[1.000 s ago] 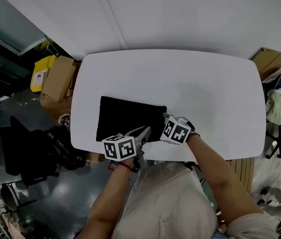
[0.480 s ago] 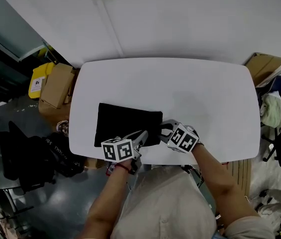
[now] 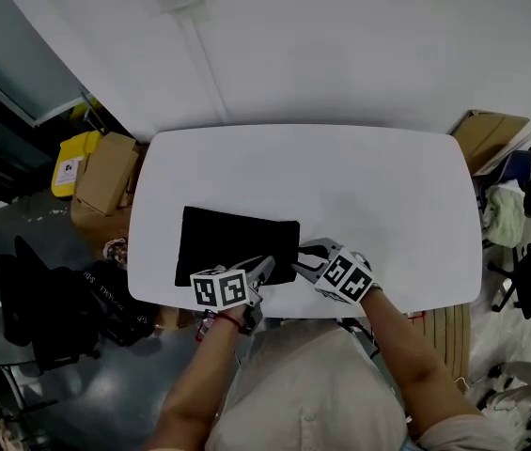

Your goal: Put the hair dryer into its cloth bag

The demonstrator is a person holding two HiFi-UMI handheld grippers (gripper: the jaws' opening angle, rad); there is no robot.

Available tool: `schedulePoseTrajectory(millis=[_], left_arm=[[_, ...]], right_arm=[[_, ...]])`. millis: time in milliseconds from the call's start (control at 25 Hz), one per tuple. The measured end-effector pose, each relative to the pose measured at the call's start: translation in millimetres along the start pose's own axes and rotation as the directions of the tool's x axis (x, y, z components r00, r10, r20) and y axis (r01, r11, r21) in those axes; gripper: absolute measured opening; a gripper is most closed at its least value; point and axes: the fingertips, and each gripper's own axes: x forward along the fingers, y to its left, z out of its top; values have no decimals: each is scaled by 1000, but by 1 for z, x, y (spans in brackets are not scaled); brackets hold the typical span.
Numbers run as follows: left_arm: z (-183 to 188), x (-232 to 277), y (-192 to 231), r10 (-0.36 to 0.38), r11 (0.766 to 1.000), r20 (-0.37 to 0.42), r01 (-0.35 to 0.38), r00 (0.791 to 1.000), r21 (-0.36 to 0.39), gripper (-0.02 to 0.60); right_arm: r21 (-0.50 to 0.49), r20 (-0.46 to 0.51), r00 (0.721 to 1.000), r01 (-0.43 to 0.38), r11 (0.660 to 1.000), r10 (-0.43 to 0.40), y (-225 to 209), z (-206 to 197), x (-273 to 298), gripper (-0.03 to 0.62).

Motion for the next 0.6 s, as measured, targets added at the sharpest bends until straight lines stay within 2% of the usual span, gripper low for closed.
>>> schedulePoseTrajectory(millis=[240,600], left_arm=[[-3,3,-2,6,1000,4,-6,1000,16,31],[-7,9,-15,-25,998,6,24,1000,49,47]], right_arm=[[26,35,999,31,999,-31,3,4,-14,132],[84,70,996,56,995,-62,3,-1,-31,132]])
